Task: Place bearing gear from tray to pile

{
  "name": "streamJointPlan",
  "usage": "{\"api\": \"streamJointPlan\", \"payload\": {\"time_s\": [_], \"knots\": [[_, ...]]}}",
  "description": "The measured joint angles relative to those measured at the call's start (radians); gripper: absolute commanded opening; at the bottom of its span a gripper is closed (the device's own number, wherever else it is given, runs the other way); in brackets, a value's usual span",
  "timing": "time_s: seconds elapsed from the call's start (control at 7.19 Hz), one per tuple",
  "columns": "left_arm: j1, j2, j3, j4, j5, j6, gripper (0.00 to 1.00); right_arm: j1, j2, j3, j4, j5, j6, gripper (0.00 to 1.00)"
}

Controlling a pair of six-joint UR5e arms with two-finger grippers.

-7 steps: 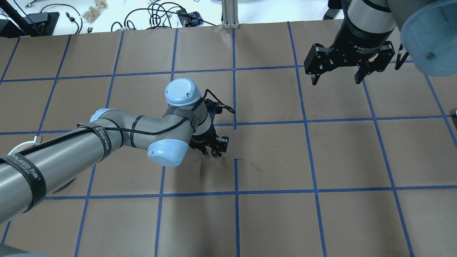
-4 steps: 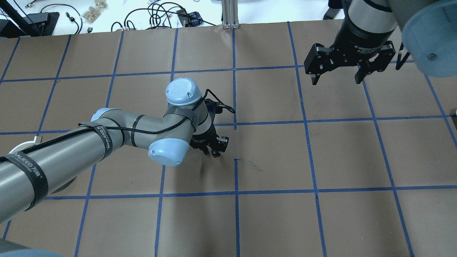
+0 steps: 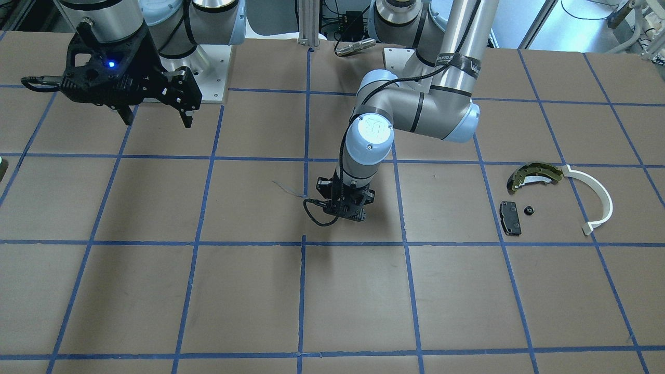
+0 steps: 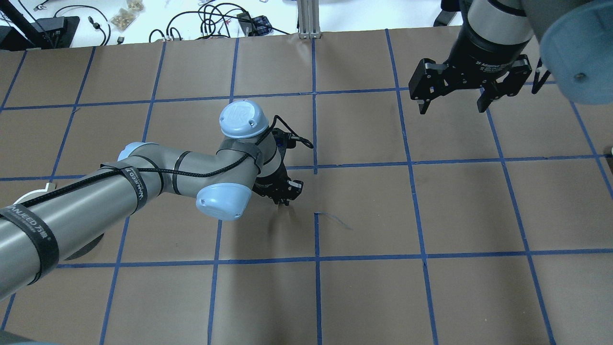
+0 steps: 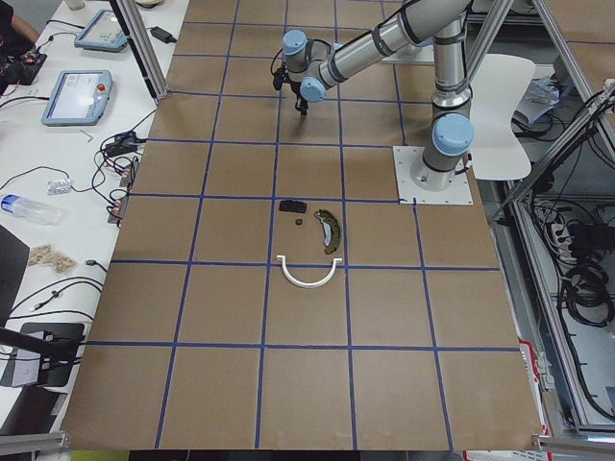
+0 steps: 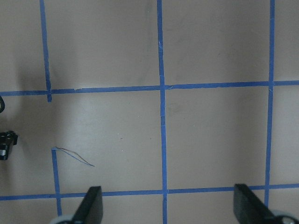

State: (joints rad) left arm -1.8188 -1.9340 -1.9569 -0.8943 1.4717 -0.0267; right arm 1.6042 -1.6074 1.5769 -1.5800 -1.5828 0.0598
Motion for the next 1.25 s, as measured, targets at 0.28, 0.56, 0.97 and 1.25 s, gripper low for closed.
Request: {"api": "streamJointPlan", "payload": {"time_s": [0.28,0.56,0.97,1.25], "knots": [[0.107,0.029,0.056,-0.099,0.058,0.079,0.0,0.0,0.0,0.0,0.0,0.001,0.0,1.0],[0.281,0.059,0.126,-0.22,0.132,0.195,0.0,0.0,0.001,0.0,-0.001,0.004,0.001,1.0],[0.589,0.069,0.151,-0.251,0.205,0.537,0.0,0.0,0.005,-0.001,-0.003,0.005,0.0,1.0],[0.77,0.054,0.147,-0.244,0.206,0.746,0.0,0.0,0.01,-0.001,-0.043,0.007,0.002,1.0]]}}
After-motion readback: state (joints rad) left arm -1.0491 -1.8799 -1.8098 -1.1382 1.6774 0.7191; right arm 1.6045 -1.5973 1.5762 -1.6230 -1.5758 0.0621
